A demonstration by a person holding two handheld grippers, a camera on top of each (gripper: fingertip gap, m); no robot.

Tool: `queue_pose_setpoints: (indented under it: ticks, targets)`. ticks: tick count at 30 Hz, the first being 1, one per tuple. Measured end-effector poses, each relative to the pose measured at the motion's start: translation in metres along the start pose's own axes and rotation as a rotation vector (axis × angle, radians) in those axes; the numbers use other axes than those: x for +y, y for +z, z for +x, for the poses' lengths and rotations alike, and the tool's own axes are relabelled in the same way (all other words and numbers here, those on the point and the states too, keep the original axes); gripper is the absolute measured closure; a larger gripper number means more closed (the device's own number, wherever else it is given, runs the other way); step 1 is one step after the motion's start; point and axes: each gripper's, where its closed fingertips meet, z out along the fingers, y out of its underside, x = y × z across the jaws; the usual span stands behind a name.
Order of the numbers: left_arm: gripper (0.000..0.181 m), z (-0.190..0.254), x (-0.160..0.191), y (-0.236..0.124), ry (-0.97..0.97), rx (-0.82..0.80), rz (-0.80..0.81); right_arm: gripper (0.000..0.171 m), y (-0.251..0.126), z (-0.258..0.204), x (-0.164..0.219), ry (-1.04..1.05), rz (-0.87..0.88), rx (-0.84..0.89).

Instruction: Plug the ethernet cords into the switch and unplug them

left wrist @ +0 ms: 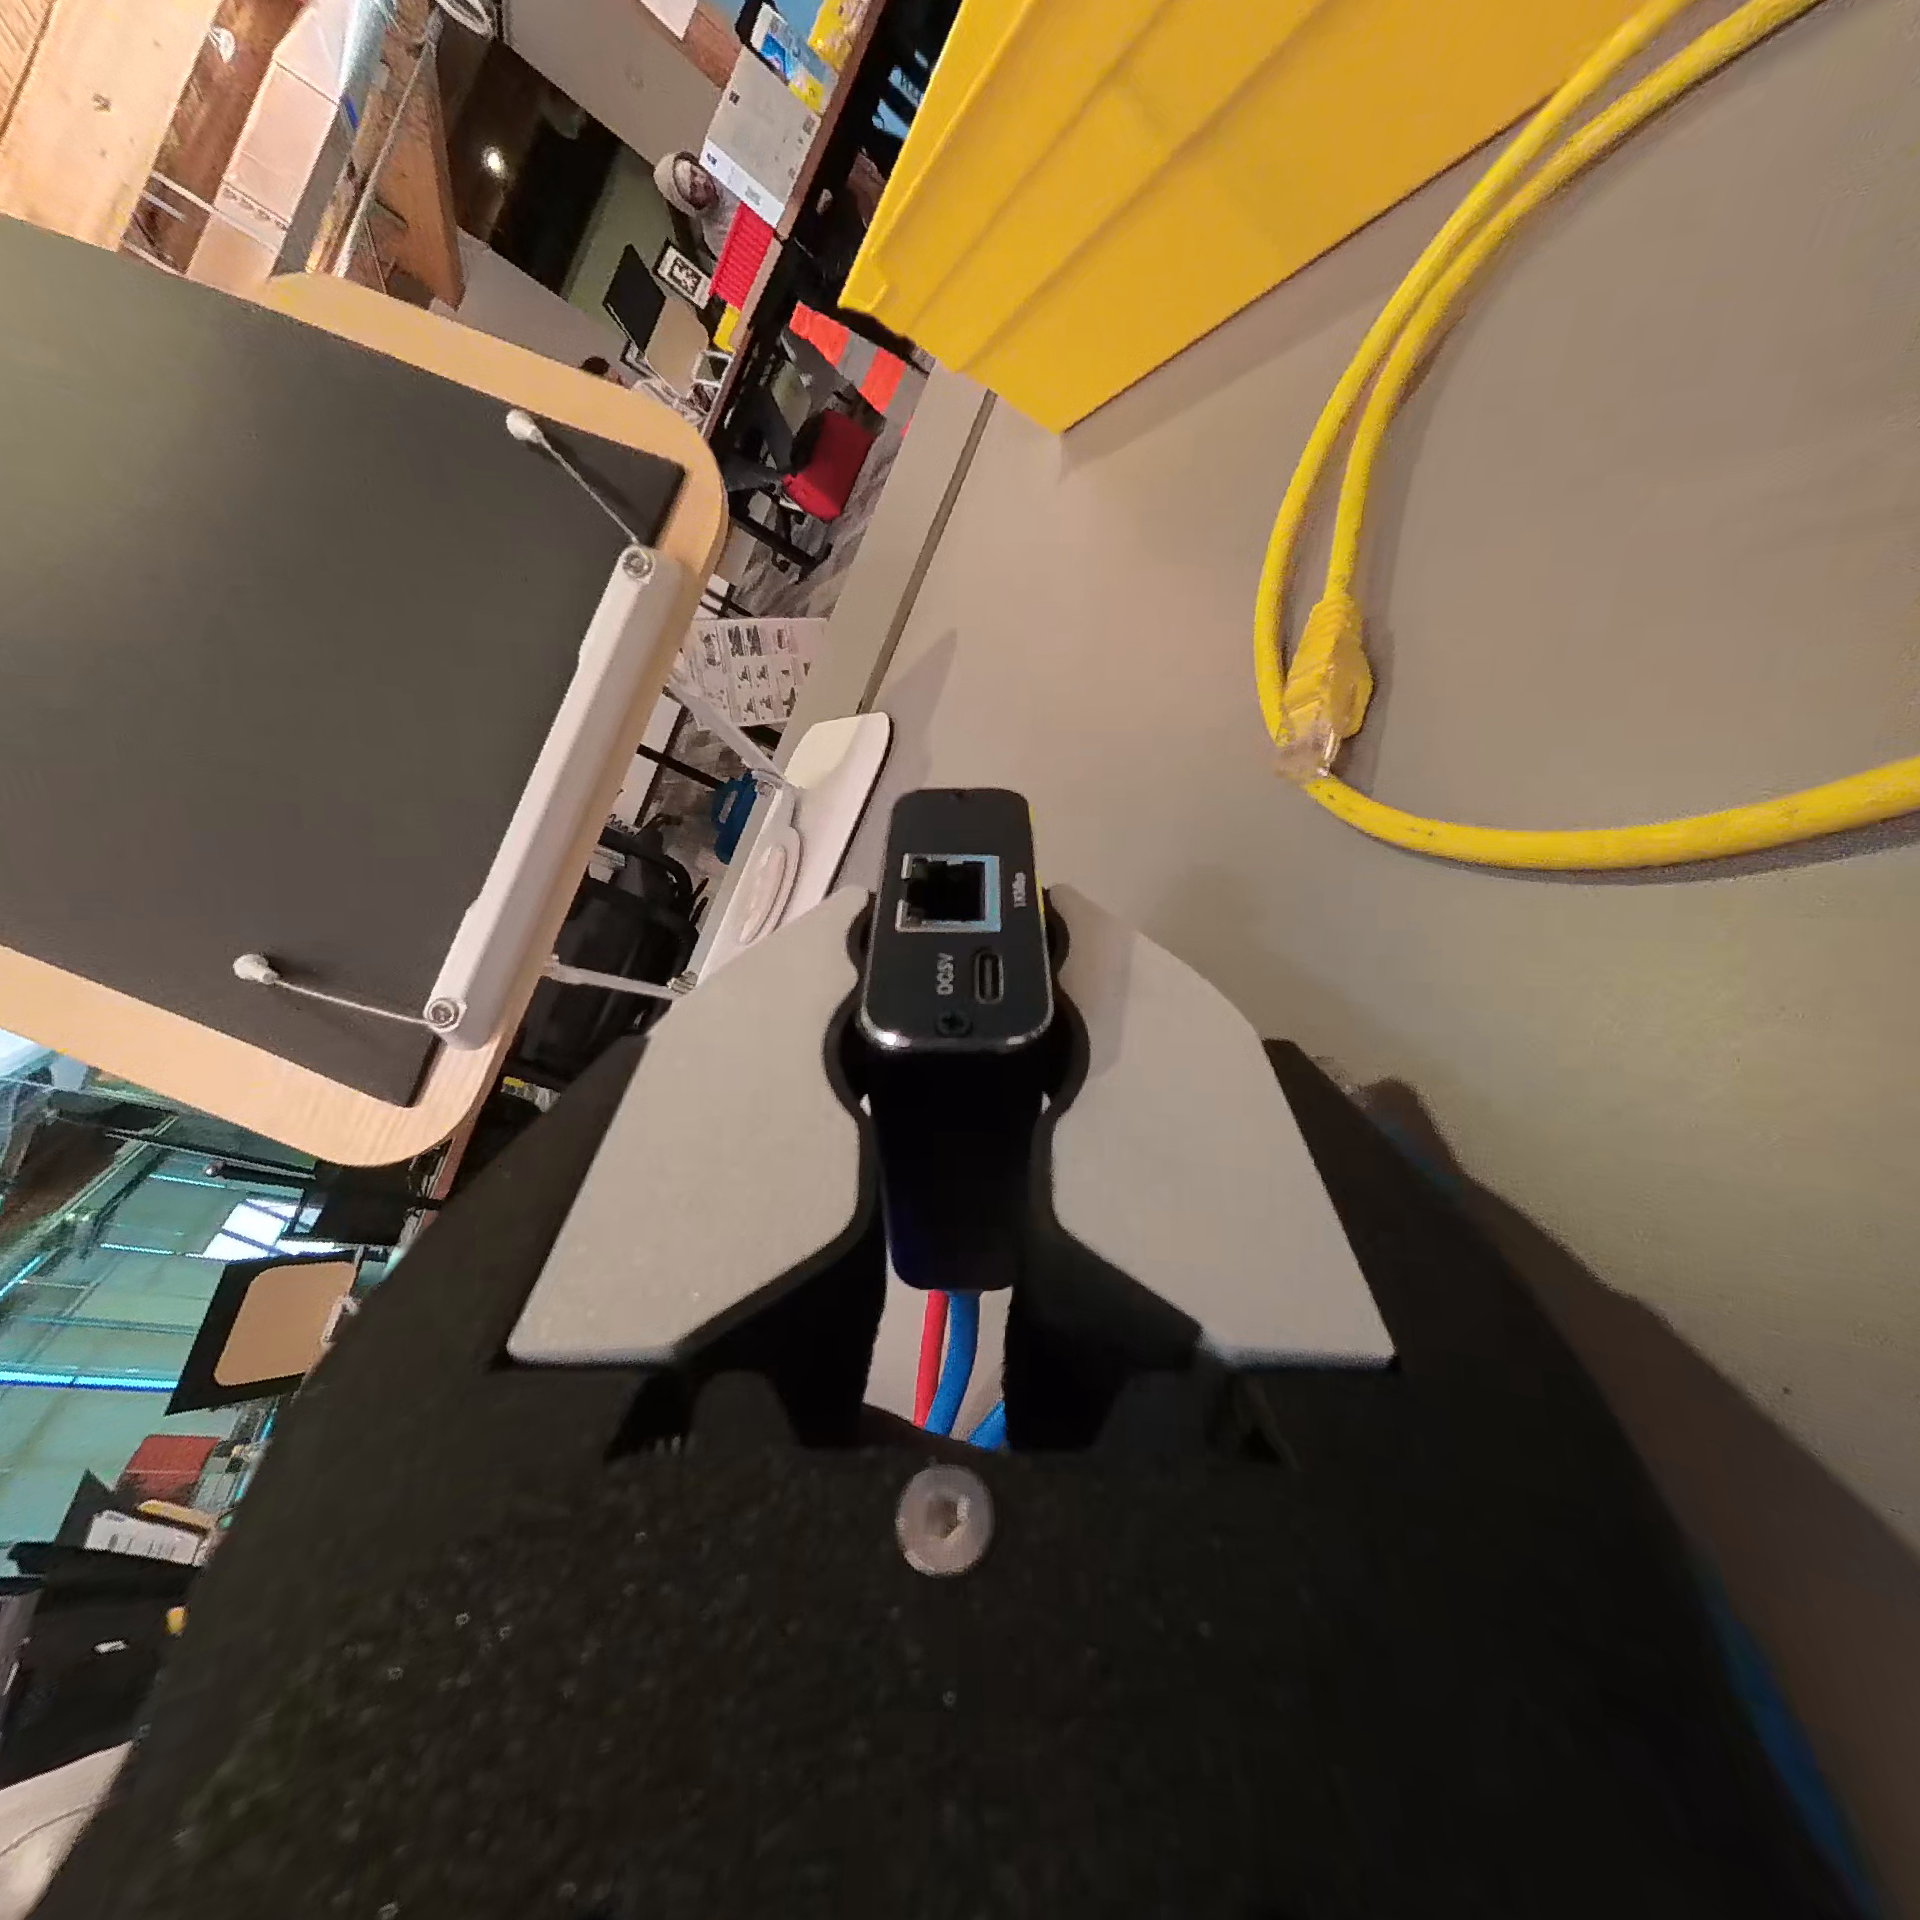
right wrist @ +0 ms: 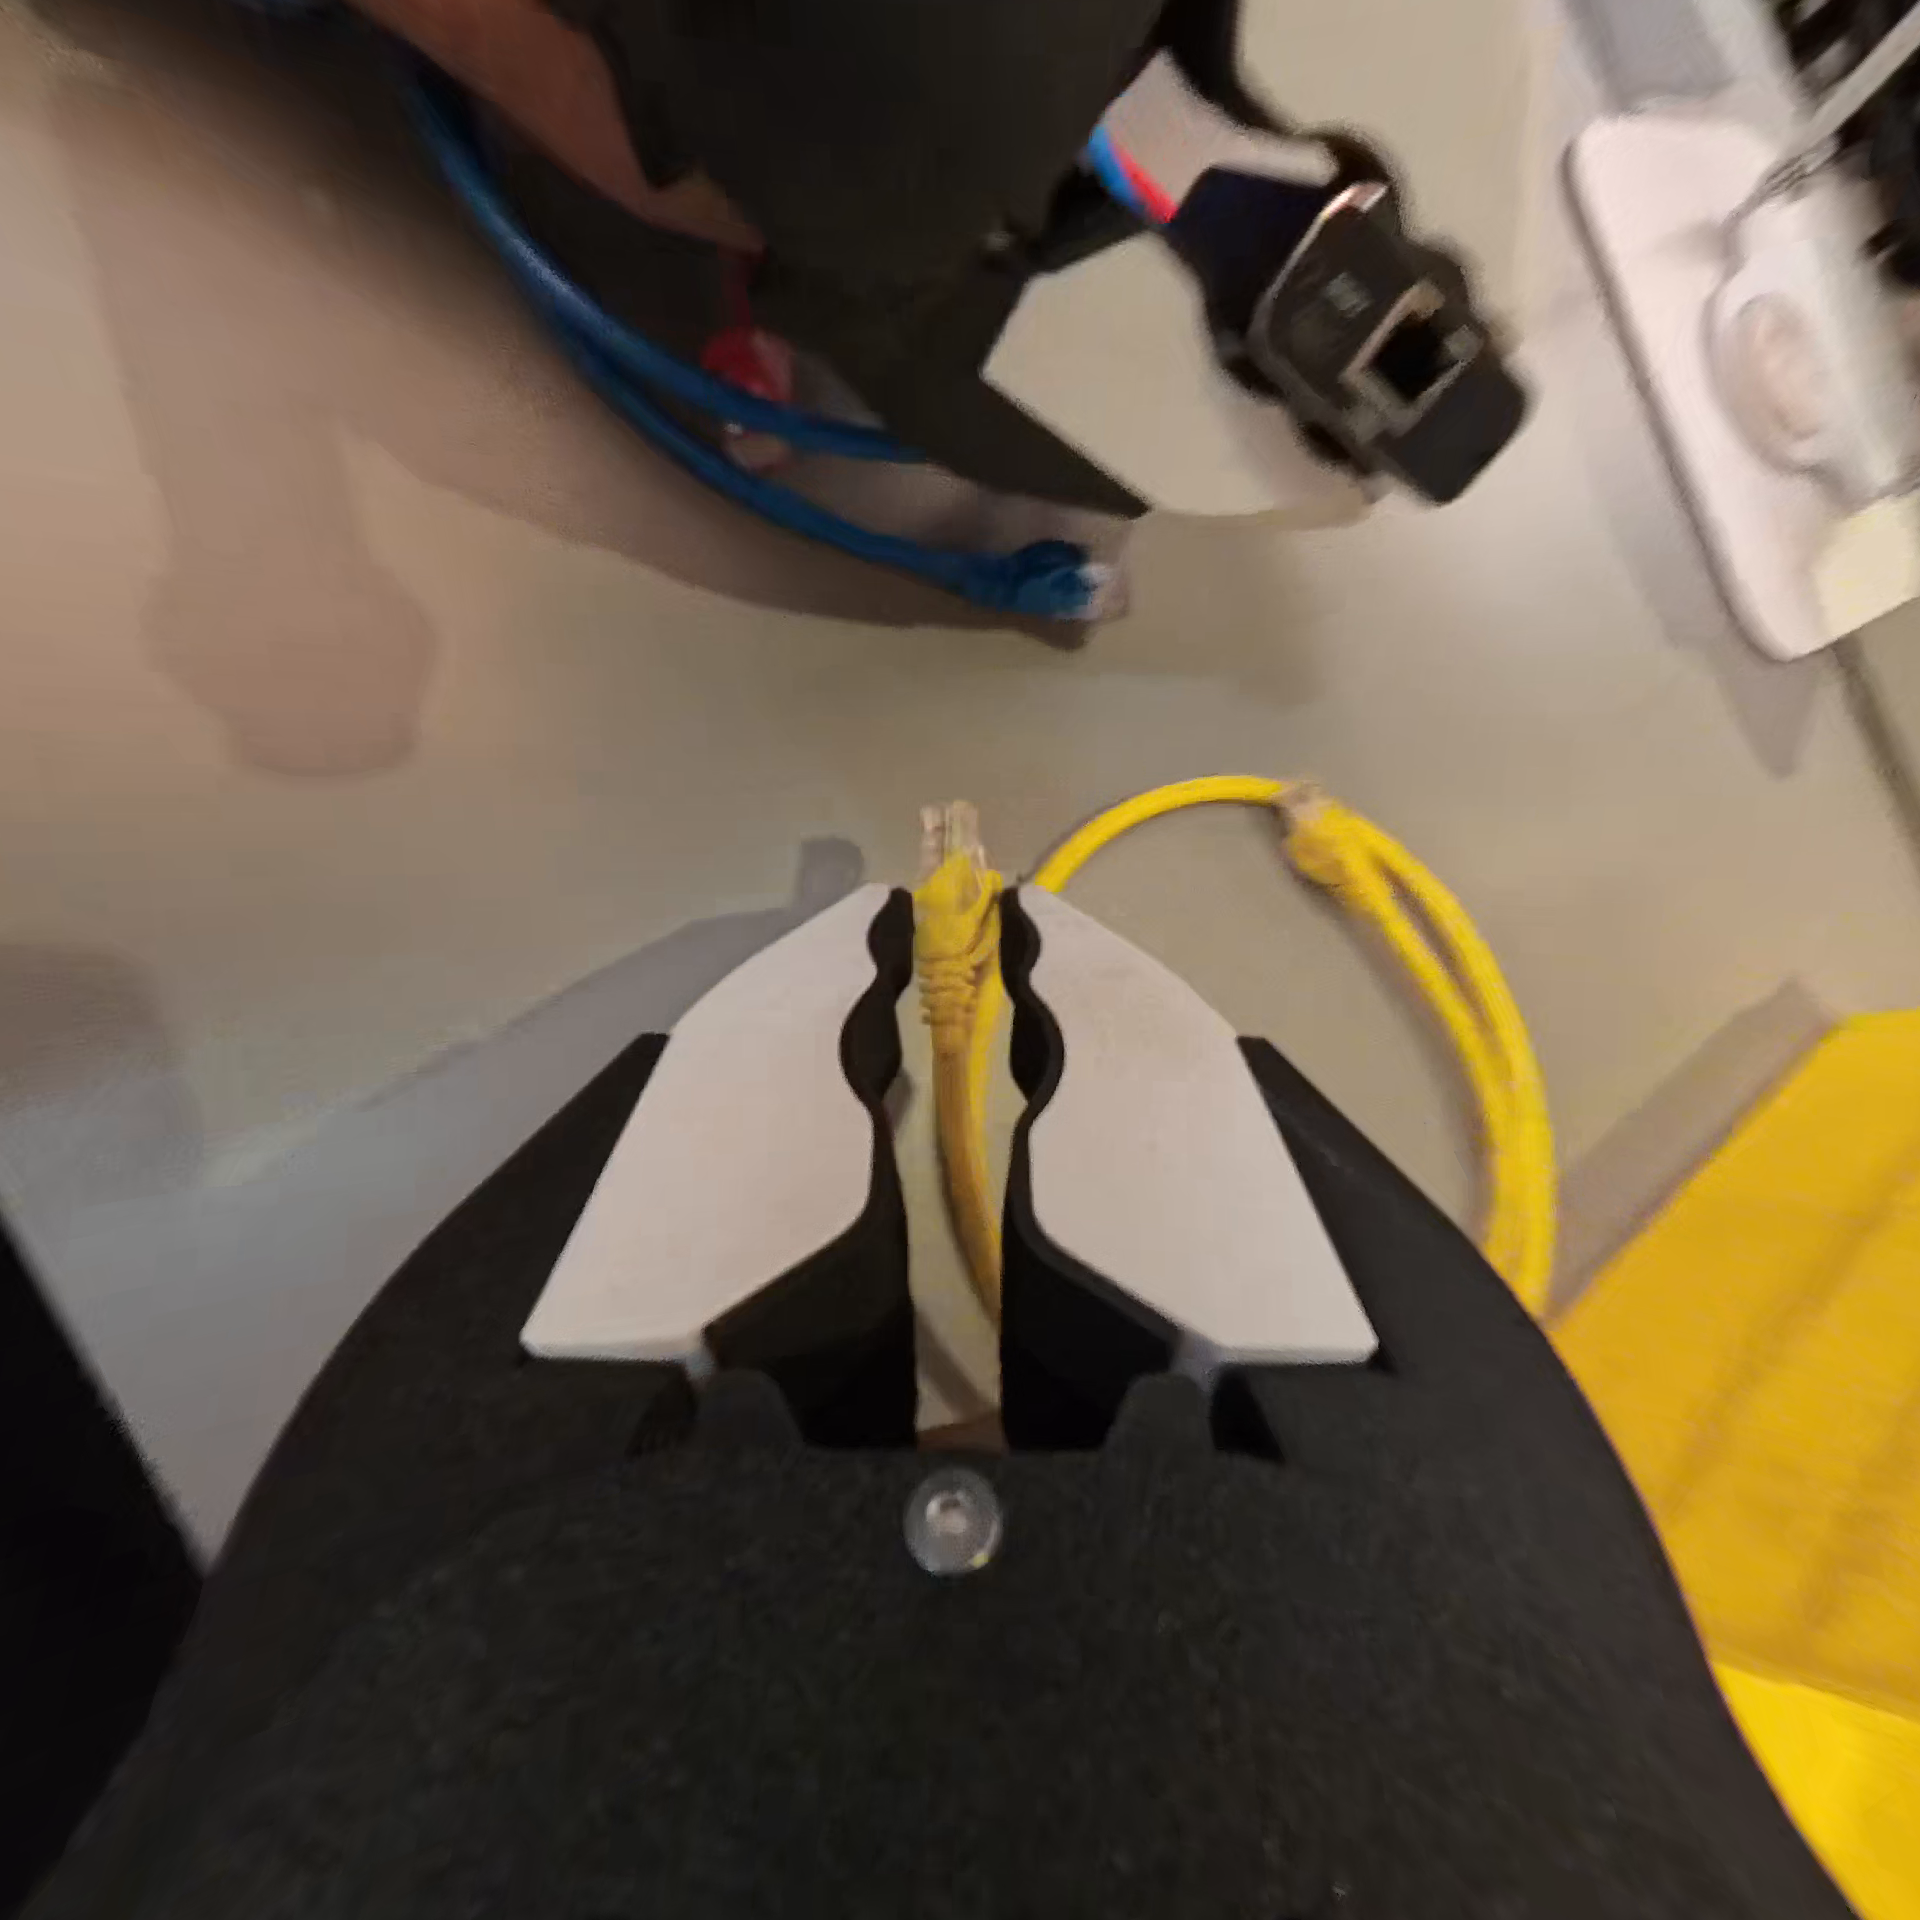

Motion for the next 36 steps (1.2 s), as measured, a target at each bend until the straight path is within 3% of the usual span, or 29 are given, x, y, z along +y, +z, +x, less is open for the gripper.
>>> queue_pose_setpoints:
  ticks: [3, 6, 9, 12, 14, 18, 21, 24, 28, 32, 36]
  targets:
    - [0.154, -0.003, 0.002, -0.001, -0.016, 0.001, 0.000, 0.150, -0.002, -0.039, -0.009, 0.192, 0.088, -0.164]
    - [0.154, -0.005, 0.004, -0.001, -0.020, 0.000, -0.005, 0.138, -0.030, -0.087, -0.034, 0.365, 0.211, -0.430]
    - [0.155, -0.005, 0.005, 0.000, -0.013, -0.001, -0.011, 0.140, -0.048, -0.024, -0.014, 0.433, 0.238, -0.118]
    - [0.155, -0.004, 0.005, -0.001, -0.005, -0.002, -0.015, 0.133, -0.059, 0.063, 0.066, 0.716, 0.091, 0.238]
    - [0.155, -0.003, 0.004, -0.001, 0.001, 0.002, -0.015, 0.128, -0.054, 0.079, 0.098, 0.887, 0.034, 0.289]
    - [0.155, 0.002, 0.005, 0.000, 0.031, 0.010, -0.021, 0.131, -0.032, 0.082, 0.131, 1.006, -0.114, 0.406]
    - [0.155, 0.004, 0.005, 0.000, 0.043, 0.016, -0.023, 0.154, -0.026, 0.084, 0.132, 0.945, -0.179, 0.427]
    - [0.155, 0.004, 0.005, 0.000, 0.042, 0.016, -0.024, 0.158, -0.021, 0.072, 0.119, 0.813, -0.173, 0.328]
    - [0.155, 0.002, 0.007, 0.000, 0.031, 0.011, -0.026, 0.164, -0.030, 0.070, 0.103, 0.689, -0.115, 0.330]
    - [0.155, -0.003, 0.007, 0.000, 0.013, -0.001, -0.021, 0.165, -0.082, 0.096, 0.068, 0.575, -0.010, 0.438]
    - [0.155, -0.001, 0.010, 0.001, 0.022, 0.007, -0.034, 0.165, -0.174, 0.151, 0.033, 0.534, 0.120, 0.620]
